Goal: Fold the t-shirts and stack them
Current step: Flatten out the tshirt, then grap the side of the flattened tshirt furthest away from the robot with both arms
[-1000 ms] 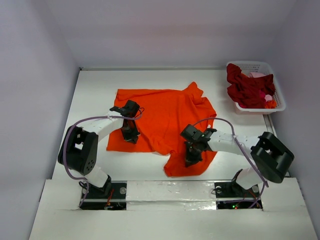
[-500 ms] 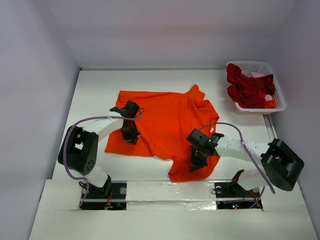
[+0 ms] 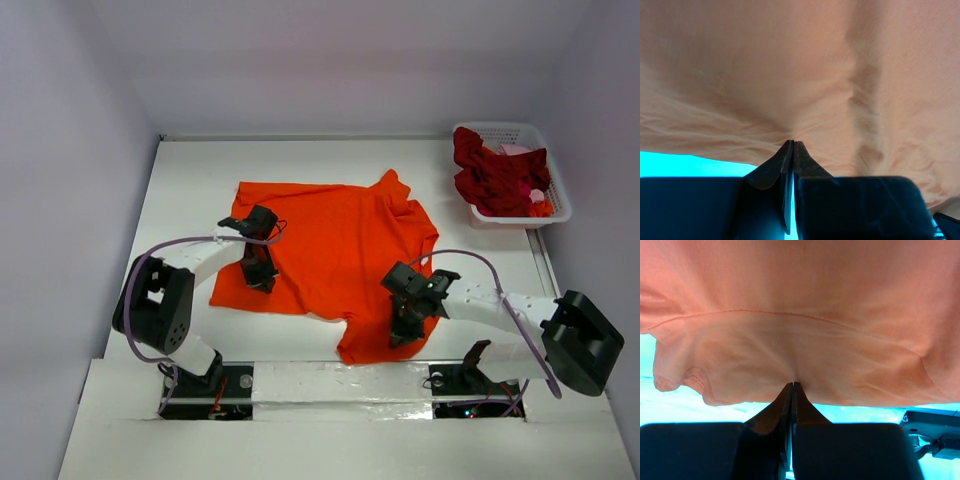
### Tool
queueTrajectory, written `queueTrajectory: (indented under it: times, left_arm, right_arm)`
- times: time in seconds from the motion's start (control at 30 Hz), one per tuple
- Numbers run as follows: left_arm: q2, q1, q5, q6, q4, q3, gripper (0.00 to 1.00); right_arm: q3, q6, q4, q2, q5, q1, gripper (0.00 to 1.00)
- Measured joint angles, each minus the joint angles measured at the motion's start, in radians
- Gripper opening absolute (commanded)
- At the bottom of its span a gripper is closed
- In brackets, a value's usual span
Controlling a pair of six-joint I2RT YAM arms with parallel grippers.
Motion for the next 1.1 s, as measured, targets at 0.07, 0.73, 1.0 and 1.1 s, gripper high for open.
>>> queueTrajectory:
  times: [0.07, 0.73, 1.0, 1.1]
  left_arm:
    - [-0.007, 0.000, 0.002, 0.000, -0.002, -0.003, 0.00]
    - [0.175, 0.233, -0.016, 0.090, 0.139, 0.441, 0.55]
    - [0.365, 0.289, -0.016, 0.108, 0.223, 0.623, 0.47]
    - [0.391, 0.296, -0.016, 0.104, 0.248, 0.678, 0.47]
  right_arm:
    - [0.000, 0.004, -0.008, -0.010, 0.000, 0.000, 0.00]
    - [0.742, -0.391, -0.021, 0.198, 0.148, -0.610, 0.86]
    - [0.969, -0.485, 0.069, 0.538, 0.092, -0.716, 0.73]
    - [1.083, -0.497, 0.082, 0.656, 0.072, -0.723, 0.71]
